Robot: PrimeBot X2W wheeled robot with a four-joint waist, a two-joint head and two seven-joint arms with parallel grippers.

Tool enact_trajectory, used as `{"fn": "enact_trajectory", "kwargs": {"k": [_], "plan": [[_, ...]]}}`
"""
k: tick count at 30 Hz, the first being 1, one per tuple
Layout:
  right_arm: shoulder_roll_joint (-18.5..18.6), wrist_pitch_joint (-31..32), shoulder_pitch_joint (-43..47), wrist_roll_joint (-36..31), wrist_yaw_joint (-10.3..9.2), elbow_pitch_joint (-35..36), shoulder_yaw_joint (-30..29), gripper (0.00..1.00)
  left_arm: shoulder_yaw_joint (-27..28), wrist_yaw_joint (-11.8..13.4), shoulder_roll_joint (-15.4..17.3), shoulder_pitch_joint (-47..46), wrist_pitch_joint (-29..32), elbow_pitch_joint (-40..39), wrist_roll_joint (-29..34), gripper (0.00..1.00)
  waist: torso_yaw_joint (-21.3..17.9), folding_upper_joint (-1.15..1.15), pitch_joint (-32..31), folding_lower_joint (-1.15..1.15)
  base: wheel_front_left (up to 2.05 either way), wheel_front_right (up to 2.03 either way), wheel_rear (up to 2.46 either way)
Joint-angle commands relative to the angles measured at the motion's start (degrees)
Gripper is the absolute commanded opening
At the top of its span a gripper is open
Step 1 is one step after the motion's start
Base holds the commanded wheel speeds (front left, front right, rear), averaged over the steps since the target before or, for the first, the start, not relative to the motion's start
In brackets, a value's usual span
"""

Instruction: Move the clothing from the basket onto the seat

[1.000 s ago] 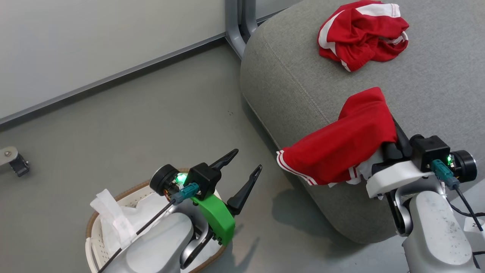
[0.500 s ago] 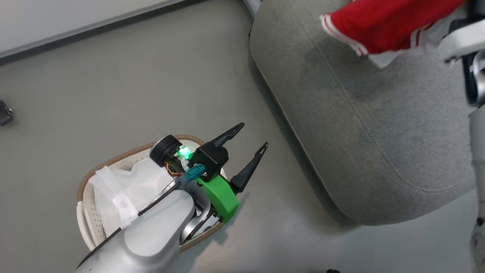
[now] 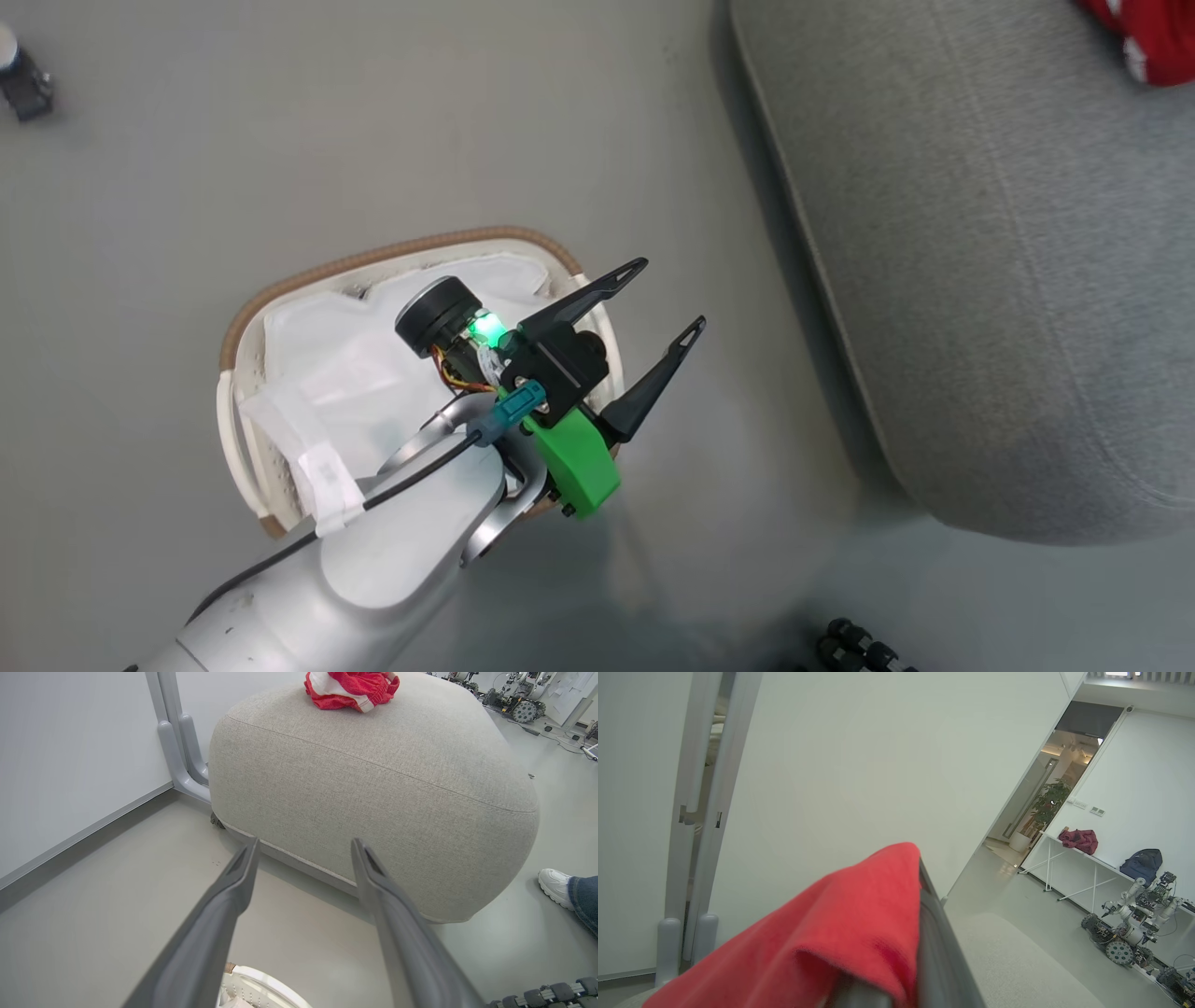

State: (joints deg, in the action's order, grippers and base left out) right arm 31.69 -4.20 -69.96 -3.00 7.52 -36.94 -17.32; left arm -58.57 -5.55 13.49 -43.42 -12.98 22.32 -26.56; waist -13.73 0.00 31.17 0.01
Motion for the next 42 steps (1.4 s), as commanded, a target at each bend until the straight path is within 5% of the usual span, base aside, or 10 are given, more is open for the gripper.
{"fn": "enact_trajectory", "kwargs": {"k": [1, 7, 16, 19, 20, 21, 42], "plan": [[0.6, -0.1, -0.1, -0.3, -0.06, -1.1, -0.7, 0.0, 0.0, 0.1, 0.3, -1.5, 0.1, -0.6, 0.7, 1.0, 4.7, 0.0, 5.3, -0.01, 0.0, 0.0, 0.0], [-1.0, -2.7, 2.6, -2.5, -0.06, -7.2, -4.6, 0.0, -0.1, 0.7, 0.7, -2.9, 0.3, -2.0, 1.4, 1.0, 6.0, 0.0, 8.3, -0.01, 0.0, 0.0, 0.0], [-9.0, -8.7, 6.8, -6.1, -0.07, -15.1, -7.6, 0.0, -0.8, 1.3, 1.7, -2.7, 1.3, -3.6, 1.5, 1.0, 4.1, 0.0, 9.0, -0.01, 0.0, 0.0, 0.0], [-11.0, -9.9, 7.9, -6.7, -0.06, -16.4, -8.3, 0.42, -0.8, 1.6, 2.2, -2.5, 1.6, -3.9, 1.2, 1.0, 3.3, 0.0, 8.6, -0.01, 0.0, 0.0, 0.0], [-11.4, -10.2, 8.1, -6.9, -0.06, -16.5, -8.4, 0.8, -0.8, 1.6, 2.4, -2.3, 1.7, -4.0, 1.1, 1.0, 3.0, 0.0, 8.4, -0.01, 0.0, 0.0, 0.0], [-11.8, -10.6, 8.4, -7.1, -0.06, -16.4, -8.6, 1.0, -0.9, 1.8, 2.5, -2.1, 1.7, -4.1, 1.0, 1.0, 2.7, 0.0, 8.2, -0.01, 0.0, 0.0, 0.0], [-18.5, -11.1, 26.3, -3.7, -0.06, -2.0, -2.4, 1.0, 4.1, 3.5, 1.3, 2.1, -1.7, -2.5, -4.2, 1.0, 1.2, 0.0, -2.2, -0.01, 0.0, 0.0, 0.0]]}}
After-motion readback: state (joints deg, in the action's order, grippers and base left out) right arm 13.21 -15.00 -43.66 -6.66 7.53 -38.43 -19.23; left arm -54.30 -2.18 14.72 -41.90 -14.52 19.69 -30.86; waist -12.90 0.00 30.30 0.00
